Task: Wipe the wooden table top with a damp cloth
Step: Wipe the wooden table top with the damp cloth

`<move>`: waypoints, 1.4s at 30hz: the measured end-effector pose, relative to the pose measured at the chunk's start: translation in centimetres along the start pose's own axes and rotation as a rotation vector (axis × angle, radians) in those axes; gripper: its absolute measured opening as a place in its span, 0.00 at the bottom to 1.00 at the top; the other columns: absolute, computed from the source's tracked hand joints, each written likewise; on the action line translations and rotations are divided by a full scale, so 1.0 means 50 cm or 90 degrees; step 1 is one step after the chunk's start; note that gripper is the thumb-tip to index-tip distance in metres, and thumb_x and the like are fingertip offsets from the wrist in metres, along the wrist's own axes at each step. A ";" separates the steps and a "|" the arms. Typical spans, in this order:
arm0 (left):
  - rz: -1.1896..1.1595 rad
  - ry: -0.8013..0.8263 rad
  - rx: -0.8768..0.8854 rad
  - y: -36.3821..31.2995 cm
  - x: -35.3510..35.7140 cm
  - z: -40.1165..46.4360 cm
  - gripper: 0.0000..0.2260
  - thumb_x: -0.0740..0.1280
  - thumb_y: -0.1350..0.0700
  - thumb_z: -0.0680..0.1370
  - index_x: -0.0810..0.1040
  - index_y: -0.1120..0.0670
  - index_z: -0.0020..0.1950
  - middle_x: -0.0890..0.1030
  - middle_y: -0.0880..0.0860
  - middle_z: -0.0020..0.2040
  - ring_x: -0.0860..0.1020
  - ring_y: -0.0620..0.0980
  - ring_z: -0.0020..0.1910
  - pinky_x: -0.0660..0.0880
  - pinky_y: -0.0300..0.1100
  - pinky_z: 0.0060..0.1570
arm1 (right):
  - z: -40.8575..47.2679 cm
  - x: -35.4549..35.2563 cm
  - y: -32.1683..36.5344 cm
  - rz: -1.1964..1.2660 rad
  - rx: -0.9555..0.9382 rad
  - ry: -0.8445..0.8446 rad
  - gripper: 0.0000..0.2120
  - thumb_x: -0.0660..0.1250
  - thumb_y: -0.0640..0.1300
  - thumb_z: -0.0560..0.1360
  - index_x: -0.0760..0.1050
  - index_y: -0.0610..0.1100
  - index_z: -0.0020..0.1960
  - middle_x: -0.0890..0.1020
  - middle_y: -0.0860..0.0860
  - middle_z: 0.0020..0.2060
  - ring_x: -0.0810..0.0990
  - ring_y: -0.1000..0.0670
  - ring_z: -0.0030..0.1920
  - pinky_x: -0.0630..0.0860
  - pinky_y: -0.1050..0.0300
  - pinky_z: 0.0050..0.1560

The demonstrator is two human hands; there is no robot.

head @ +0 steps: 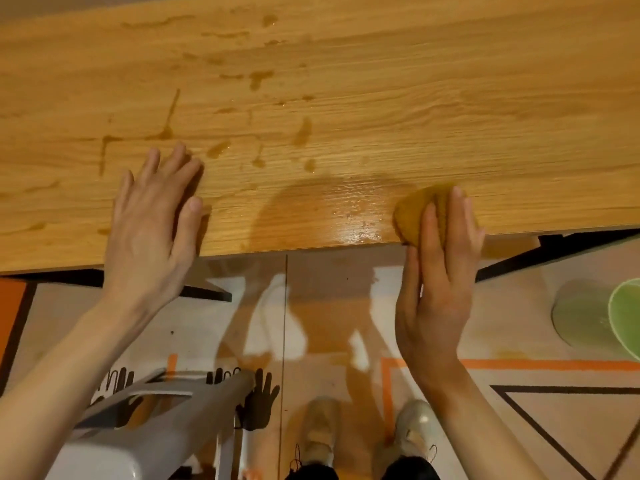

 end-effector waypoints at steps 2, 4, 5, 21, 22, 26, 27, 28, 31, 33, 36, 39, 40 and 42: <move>-0.006 -0.006 0.006 -0.002 0.003 0.001 0.25 0.46 0.45 0.85 0.66 0.54 0.78 0.63 0.50 0.80 0.55 0.49 0.81 0.46 0.48 0.80 | -0.015 0.054 0.060 0.009 -0.036 0.010 0.21 0.62 0.28 0.78 0.68 0.34 0.71 0.66 0.38 0.72 0.60 0.39 0.75 0.52 0.39 0.77; -0.008 -0.006 0.007 0.002 0.005 0.001 0.25 0.46 0.46 0.85 0.66 0.54 0.78 0.63 0.50 0.79 0.55 0.48 0.81 0.48 0.49 0.80 | -0.032 0.111 0.135 0.009 -0.062 0.026 0.23 0.62 0.28 0.77 0.67 0.39 0.71 0.67 0.40 0.72 0.62 0.40 0.75 0.53 0.41 0.78; -0.009 -0.004 0.008 0.006 0.006 0.001 0.25 0.46 0.46 0.85 0.67 0.54 0.77 0.63 0.49 0.79 0.55 0.48 0.81 0.48 0.49 0.80 | -0.040 0.137 0.176 0.013 -0.077 0.039 0.21 0.61 0.30 0.79 0.68 0.40 0.71 0.67 0.42 0.73 0.62 0.41 0.75 0.53 0.43 0.78; -0.052 -0.010 0.009 0.023 0.010 -0.004 0.21 0.49 0.52 0.86 0.69 0.55 0.76 0.67 0.51 0.78 0.59 0.50 0.80 0.48 0.41 0.79 | -0.021 0.076 0.123 -0.051 0.051 0.025 0.16 0.57 0.36 0.83 0.71 0.32 0.68 0.68 0.36 0.71 0.64 0.36 0.74 0.50 0.37 0.78; -0.055 -0.010 0.005 0.025 0.011 -0.003 0.21 0.49 0.52 0.86 0.68 0.55 0.76 0.66 0.51 0.78 0.59 0.50 0.80 0.48 0.42 0.79 | -0.024 0.116 0.173 -0.039 0.027 0.053 0.16 0.57 0.37 0.83 0.72 0.34 0.69 0.68 0.37 0.72 0.64 0.37 0.74 0.50 0.40 0.78; -0.119 0.015 -0.014 0.034 0.013 -0.005 0.21 0.49 0.53 0.86 0.66 0.55 0.78 0.63 0.50 0.79 0.56 0.48 0.81 0.48 0.44 0.80 | -0.045 0.228 0.320 -0.002 -0.092 0.200 0.19 0.57 0.37 0.81 0.71 0.39 0.71 0.69 0.43 0.73 0.63 0.44 0.75 0.54 0.47 0.78; -0.144 0.025 -0.016 0.039 0.010 -0.006 0.21 0.50 0.53 0.86 0.65 0.55 0.78 0.62 0.50 0.80 0.55 0.47 0.81 0.49 0.45 0.80 | -0.044 0.231 0.321 -0.002 -0.117 0.243 0.21 0.58 0.34 0.79 0.70 0.39 0.72 0.69 0.43 0.73 0.62 0.44 0.76 0.54 0.47 0.78; -0.153 0.035 -0.013 0.043 0.007 -0.008 0.21 0.50 0.53 0.86 0.65 0.55 0.78 0.62 0.50 0.80 0.54 0.48 0.81 0.49 0.47 0.80 | -0.041 0.221 0.309 -0.004 -0.135 0.282 0.24 0.59 0.31 0.77 0.69 0.39 0.72 0.68 0.43 0.74 0.62 0.44 0.76 0.53 0.48 0.79; -0.120 0.038 -0.014 0.075 -0.015 -0.008 0.21 0.51 0.52 0.86 0.64 0.54 0.79 0.61 0.50 0.80 0.54 0.48 0.81 0.47 0.47 0.80 | -0.008 0.135 0.204 -0.029 -0.082 0.305 0.23 0.58 0.34 0.77 0.69 0.39 0.72 0.66 0.45 0.75 0.62 0.45 0.77 0.50 0.49 0.80; -0.111 0.021 -0.044 0.112 -0.034 0.007 0.21 0.52 0.52 0.86 0.64 0.54 0.79 0.61 0.50 0.80 0.54 0.48 0.81 0.45 0.45 0.80 | 0.029 0.060 0.112 -0.063 0.034 0.246 0.21 0.57 0.38 0.80 0.69 0.40 0.72 0.64 0.48 0.76 0.62 0.48 0.77 0.50 0.46 0.79; -0.101 0.010 -0.082 0.157 -0.043 0.031 0.21 0.53 0.52 0.86 0.65 0.55 0.78 0.61 0.50 0.80 0.54 0.49 0.81 0.45 0.45 0.79 | 0.066 0.019 0.039 -0.133 0.197 0.169 0.22 0.53 0.44 0.82 0.66 0.43 0.75 0.60 0.49 0.77 0.57 0.51 0.77 0.51 0.42 0.79; -0.087 0.023 -0.092 0.165 -0.028 0.038 0.22 0.53 0.49 0.86 0.65 0.55 0.78 0.61 0.51 0.80 0.54 0.49 0.81 0.45 0.46 0.79 | 0.086 0.087 0.100 -0.223 0.140 0.193 0.22 0.54 0.43 0.82 0.66 0.42 0.75 0.62 0.43 0.77 0.60 0.40 0.77 0.56 0.38 0.76; -0.083 0.027 -0.095 0.164 -0.024 0.039 0.22 0.52 0.49 0.86 0.64 0.55 0.79 0.61 0.51 0.80 0.54 0.49 0.81 0.45 0.46 0.79 | 0.083 0.126 0.137 -0.219 0.101 0.220 0.22 0.55 0.43 0.81 0.66 0.40 0.74 0.63 0.40 0.76 0.61 0.38 0.76 0.58 0.36 0.75; -0.077 0.028 -0.094 0.162 -0.020 0.041 0.22 0.52 0.48 0.86 0.63 0.55 0.79 0.60 0.51 0.81 0.54 0.49 0.81 0.46 0.47 0.80 | 0.065 0.208 0.226 -0.175 0.032 0.274 0.23 0.59 0.40 0.80 0.66 0.40 0.74 0.65 0.39 0.75 0.62 0.36 0.75 0.62 0.34 0.72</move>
Point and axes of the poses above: each hand's wrist, its own z-axis towards the middle knuckle, its own x-axis out of the palm, y = z × x, the point moved 9 cm from there along z, towards the middle knuckle
